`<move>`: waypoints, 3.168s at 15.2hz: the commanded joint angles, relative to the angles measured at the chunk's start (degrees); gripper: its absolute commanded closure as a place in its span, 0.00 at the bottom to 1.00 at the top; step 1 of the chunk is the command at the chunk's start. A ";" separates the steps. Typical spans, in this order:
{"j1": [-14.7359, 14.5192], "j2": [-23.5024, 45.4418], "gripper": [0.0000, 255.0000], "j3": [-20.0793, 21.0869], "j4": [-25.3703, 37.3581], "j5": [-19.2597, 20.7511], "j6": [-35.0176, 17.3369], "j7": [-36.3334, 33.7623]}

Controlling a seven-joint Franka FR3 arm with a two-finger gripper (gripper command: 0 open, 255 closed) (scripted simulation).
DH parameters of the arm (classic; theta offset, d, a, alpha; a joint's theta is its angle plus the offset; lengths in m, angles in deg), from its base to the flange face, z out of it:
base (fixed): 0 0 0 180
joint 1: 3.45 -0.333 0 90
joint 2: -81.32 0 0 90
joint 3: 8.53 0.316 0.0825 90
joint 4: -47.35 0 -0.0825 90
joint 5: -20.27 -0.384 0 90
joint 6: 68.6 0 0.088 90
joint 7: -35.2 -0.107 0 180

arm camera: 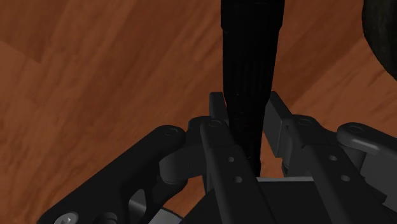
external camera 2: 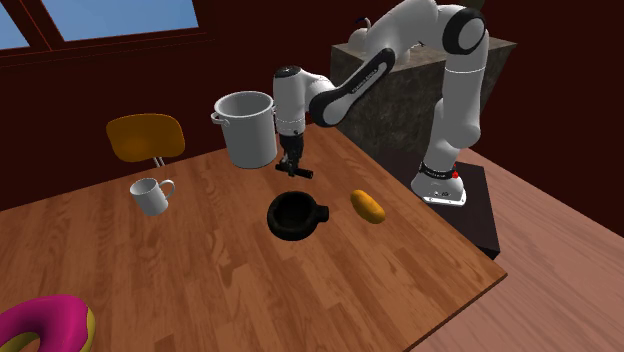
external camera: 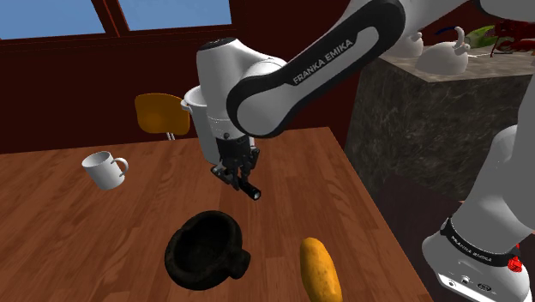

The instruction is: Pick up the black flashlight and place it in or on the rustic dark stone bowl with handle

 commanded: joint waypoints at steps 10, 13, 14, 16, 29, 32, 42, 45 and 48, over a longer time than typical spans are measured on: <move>0.36 -3.52 1.00 0.33 4.45 -1.74 7.72 1.18; 0.42 -4.21 1.00 0.37 5.97 -2.07 9.88 1.40; 0.43 -4.42 1.00 0.38 6.50 -2.17 10.61 1.47; 0.45 -4.66 1.00 0.40 7.14 -2.28 11.47 1.55; -11.97 5.16 1.00 6.81 18.83 3.33 14.86 -18.17; -12.02 5.65 1.00 6.62 17.14 3.63 12.74 -18.39; -12.28 8.08 1.00 6.02 12.49 5.16 5.96 -19.39; -12.29 8.15 1.00 6.00 12.41 5.20 5.81 -19.42; -12.29 8.15 1.00 6.00 12.41 5.20 5.81 -19.42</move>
